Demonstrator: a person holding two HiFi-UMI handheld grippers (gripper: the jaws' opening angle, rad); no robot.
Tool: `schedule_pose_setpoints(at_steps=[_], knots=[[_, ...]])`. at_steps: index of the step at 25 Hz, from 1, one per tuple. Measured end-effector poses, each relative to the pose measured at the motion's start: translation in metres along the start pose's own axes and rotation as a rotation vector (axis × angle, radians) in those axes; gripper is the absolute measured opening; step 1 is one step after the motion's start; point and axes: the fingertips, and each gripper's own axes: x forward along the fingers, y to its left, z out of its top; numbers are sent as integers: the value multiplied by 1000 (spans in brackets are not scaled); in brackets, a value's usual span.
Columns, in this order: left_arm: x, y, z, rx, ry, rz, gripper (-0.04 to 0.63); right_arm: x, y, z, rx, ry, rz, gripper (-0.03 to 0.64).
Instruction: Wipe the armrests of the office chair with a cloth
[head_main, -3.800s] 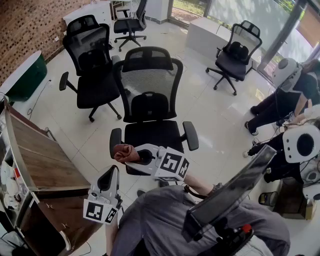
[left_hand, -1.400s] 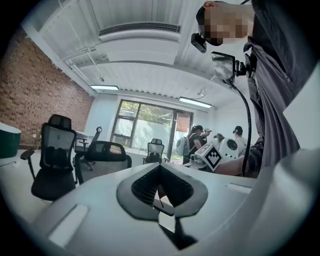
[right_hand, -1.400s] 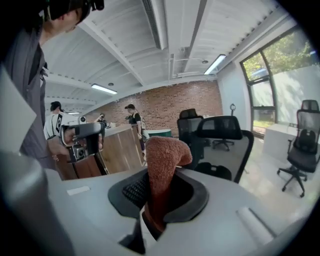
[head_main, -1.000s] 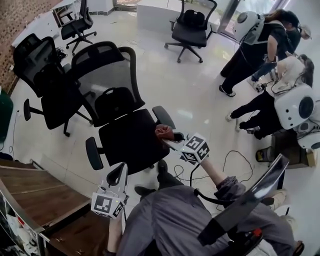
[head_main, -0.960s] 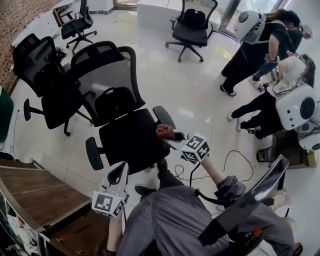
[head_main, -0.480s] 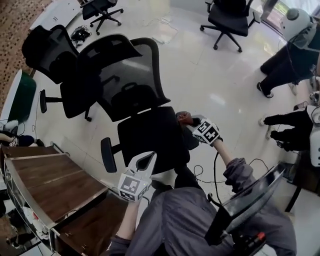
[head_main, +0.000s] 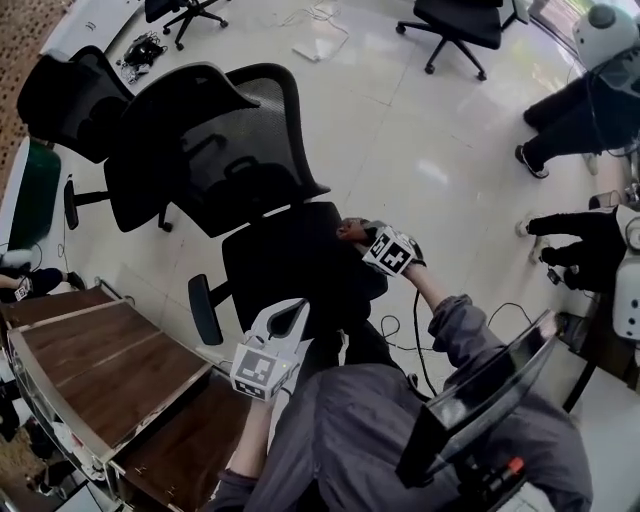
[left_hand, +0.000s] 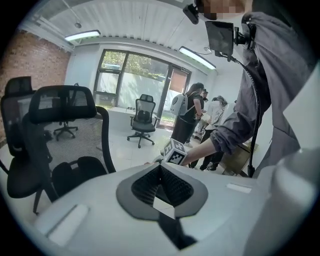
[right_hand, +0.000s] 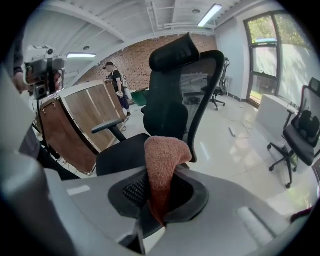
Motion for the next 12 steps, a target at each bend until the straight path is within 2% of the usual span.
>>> schedule_pose_setpoints(at_steps=[7,12], knots=[[5,-13,5,15,-23,-29,15,-54,90,-53,-20,46,88,57],[3,-8,9,23,-37,-23,15,-63,123,-70,3,65,135,57]])
